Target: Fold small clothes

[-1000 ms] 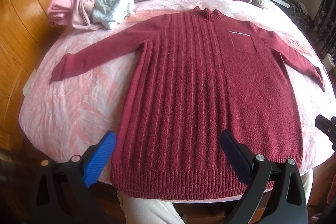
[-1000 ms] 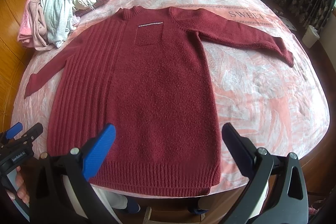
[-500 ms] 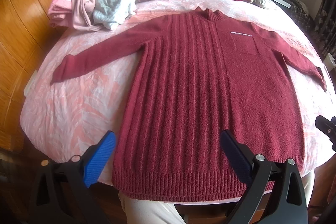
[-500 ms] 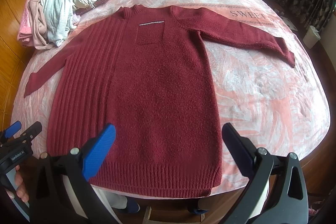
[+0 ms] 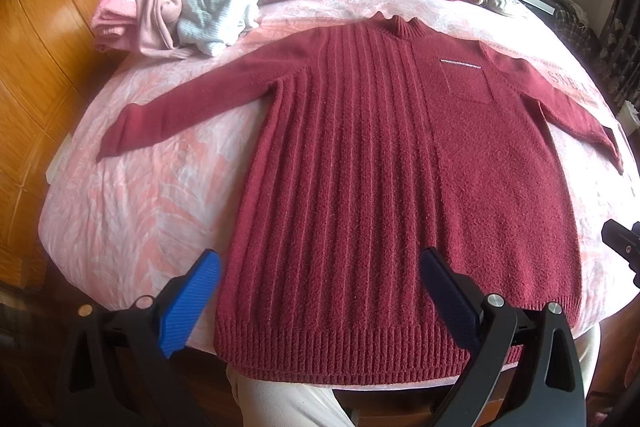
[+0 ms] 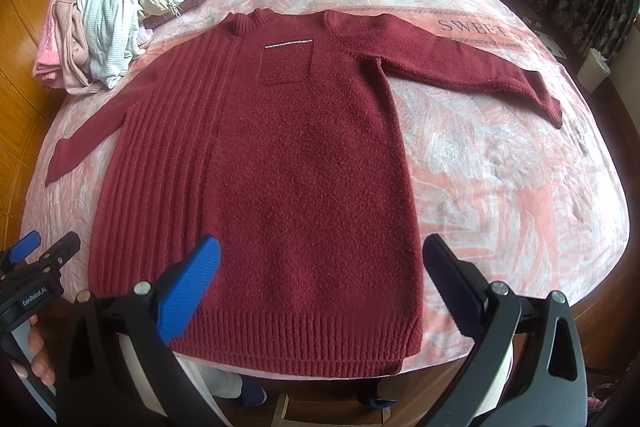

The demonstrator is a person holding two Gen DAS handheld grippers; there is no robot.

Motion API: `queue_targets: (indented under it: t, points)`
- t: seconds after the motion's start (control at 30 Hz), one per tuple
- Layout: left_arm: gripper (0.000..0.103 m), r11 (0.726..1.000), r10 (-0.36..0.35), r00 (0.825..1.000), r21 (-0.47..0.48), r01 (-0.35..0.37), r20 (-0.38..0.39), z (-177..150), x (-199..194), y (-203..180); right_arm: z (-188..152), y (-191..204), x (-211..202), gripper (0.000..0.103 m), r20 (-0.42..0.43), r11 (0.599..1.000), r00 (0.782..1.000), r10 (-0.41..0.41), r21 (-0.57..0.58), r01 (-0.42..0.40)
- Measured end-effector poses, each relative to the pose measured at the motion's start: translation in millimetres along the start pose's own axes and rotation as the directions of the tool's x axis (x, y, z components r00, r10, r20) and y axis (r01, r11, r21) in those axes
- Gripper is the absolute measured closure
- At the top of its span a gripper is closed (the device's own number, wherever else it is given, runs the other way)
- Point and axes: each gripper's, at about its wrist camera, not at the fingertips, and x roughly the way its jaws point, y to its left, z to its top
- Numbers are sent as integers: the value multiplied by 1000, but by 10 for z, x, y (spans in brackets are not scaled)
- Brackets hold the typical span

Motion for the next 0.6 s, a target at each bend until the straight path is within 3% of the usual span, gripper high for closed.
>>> queue_targets:
  t: [0.6]
  points:
    - [4,1000,1,1000,2,-1,-4,-14,41,-7,-22,-28,64,3,-7,1000,1000,-1,2,1]
